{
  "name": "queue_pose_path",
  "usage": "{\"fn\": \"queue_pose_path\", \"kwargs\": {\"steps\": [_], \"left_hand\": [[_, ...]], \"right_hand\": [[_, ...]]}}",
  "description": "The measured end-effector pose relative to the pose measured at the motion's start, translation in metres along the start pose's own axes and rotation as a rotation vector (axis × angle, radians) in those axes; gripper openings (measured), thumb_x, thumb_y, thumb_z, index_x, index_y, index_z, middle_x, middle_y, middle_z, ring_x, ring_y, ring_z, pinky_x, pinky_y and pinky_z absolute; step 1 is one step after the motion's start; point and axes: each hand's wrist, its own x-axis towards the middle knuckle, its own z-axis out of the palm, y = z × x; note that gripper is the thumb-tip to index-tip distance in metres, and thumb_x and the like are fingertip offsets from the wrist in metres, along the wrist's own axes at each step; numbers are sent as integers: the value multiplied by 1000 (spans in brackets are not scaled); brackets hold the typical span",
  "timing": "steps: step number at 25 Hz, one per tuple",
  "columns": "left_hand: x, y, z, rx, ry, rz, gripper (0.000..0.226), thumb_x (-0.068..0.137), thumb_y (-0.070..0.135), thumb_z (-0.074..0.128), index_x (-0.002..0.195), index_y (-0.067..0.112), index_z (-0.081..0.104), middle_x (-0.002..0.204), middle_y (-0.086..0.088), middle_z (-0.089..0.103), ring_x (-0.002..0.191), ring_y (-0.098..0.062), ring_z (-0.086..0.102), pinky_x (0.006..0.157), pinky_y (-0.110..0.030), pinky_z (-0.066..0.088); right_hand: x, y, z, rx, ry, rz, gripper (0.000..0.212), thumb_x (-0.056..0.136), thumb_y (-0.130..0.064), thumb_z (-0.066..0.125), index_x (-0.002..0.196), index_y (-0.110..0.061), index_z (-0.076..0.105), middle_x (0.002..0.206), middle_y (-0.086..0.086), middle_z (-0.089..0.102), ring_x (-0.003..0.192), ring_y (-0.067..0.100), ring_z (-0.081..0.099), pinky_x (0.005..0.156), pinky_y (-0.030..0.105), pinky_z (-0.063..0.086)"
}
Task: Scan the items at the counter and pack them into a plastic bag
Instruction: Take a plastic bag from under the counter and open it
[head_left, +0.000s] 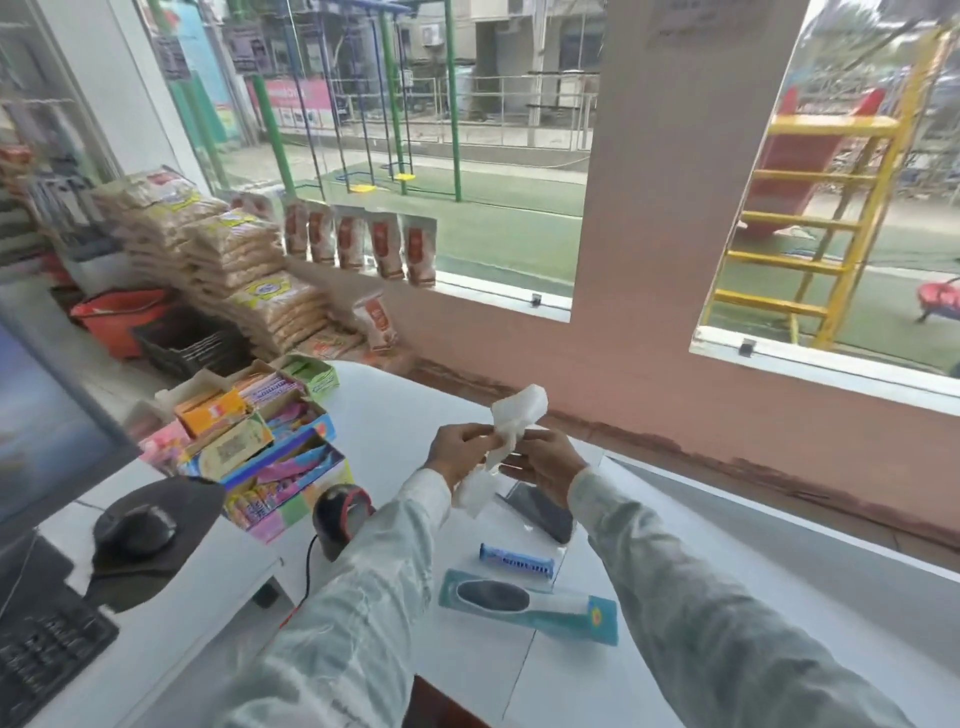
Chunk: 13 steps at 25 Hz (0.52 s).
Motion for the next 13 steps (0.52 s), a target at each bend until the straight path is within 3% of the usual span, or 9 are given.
{"fn": "queue_pose_path", "kwargs": {"steps": [2, 4, 9, 13], "left_hand": [[27, 1, -17, 6, 18, 44, 34, 67, 34, 83, 95, 14, 79, 79, -5, 75, 67, -21, 63, 71, -34, 54], [54, 8, -35, -31, 2, 75, 22, 73, 25, 79, 90, 10, 78, 74, -6, 72, 66, -24, 61, 67, -32, 50], [104, 33, -64, -97, -133, 7, 42, 71, 53, 74, 86, 14, 76, 72, -1, 73, 63, -19, 66, 57, -25, 49], [139, 28, -76, 72, -134, 141, 35, 72, 28, 83, 98, 6, 76, 81, -2, 74, 68, -17, 66, 64, -30, 56]], "right_hand": [[20, -5, 14, -34, 9, -2, 16, 91, 0, 62, 105, 3, 68, 105, 23, 72, 86, 32, 70, 83, 41, 58], [40, -14, 30, -56, 35, -18, 15, 90, -4, 65, 103, 4, 69, 101, 21, 73, 84, 30, 71, 83, 40, 60], [83, -30, 60, -57, 217, -83, 25, 90, -5, 64, 109, 11, 67, 94, 22, 70, 71, 24, 68, 60, 26, 60], [103, -38, 77, 1, 274, -128, 15, 91, -4, 62, 99, 6, 70, 101, 26, 72, 79, 30, 70, 75, 34, 62]]}}
